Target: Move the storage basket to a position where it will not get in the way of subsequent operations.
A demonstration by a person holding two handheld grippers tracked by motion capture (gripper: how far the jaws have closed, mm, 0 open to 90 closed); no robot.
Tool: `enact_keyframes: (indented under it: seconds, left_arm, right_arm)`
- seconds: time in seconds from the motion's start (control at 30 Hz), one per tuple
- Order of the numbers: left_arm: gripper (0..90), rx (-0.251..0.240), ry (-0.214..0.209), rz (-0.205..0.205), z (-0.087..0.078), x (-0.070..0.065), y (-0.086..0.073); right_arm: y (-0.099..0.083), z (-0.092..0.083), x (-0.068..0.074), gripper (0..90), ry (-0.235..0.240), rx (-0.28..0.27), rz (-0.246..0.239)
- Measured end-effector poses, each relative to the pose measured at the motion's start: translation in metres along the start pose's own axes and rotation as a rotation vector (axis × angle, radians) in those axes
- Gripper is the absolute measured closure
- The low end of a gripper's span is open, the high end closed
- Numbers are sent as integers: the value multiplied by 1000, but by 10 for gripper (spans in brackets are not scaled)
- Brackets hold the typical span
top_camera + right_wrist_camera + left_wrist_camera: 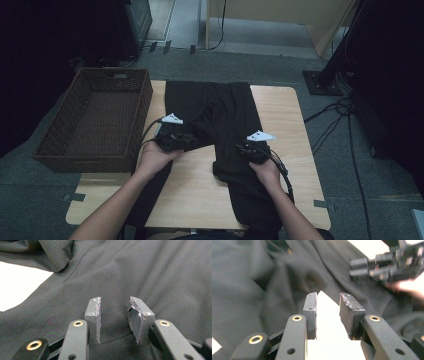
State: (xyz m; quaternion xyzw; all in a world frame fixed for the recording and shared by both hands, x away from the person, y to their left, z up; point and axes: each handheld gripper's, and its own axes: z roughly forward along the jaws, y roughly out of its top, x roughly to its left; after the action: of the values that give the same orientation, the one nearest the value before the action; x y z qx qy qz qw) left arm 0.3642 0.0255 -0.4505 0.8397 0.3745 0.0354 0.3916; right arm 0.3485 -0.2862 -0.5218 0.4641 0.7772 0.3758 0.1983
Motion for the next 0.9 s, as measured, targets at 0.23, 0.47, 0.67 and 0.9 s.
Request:
enact_keyframes:
  seconds: [0.23, 0.47, 0.67, 0.9]
  left_arm:
    - [465, 96, 138, 29, 34, 20, -14]
    - [679, 71, 181, 22, 44, 31, -19]
    - [900, 100, 119, -5, 39, 29, -18]
    - [900, 64, -146, -53, 27, -2, -4]
  right_arm:
    - [0, 0, 0, 628, 0, 0, 0]
    - [0, 0, 0, 628, 0, 0, 0]
    - [0, 0, 0, 629, -2, -1, -5]
    - [0, 0, 0, 630, -5, -1, -5]
